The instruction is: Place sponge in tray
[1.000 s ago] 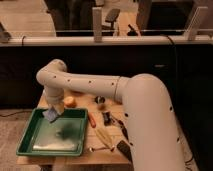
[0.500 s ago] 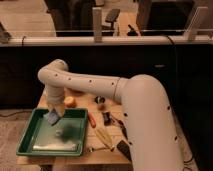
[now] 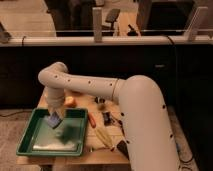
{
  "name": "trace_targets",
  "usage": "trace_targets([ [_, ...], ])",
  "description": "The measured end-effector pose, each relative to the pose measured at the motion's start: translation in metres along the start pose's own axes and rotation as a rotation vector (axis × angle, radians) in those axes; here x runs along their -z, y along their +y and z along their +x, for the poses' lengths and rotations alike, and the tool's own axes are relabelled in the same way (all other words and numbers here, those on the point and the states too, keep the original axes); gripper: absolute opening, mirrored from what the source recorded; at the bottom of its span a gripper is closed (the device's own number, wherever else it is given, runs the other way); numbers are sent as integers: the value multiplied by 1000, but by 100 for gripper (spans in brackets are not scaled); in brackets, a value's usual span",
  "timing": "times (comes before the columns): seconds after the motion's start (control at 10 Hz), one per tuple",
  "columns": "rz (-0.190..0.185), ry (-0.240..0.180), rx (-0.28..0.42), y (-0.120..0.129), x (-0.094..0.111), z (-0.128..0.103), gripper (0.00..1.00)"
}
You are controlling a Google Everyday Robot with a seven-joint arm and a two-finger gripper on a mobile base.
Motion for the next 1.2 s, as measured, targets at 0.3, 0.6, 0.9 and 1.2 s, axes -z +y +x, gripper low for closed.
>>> trace_targets([
  [0.3,-22,-22,3,10,-11,-2,0],
  [0.6,-34,-43,7,18,-23,-2,0],
  [0.9,-52,-49,7,26,-31,5,9],
  [1.2,-90,-71,19,32,-33,8,40],
])
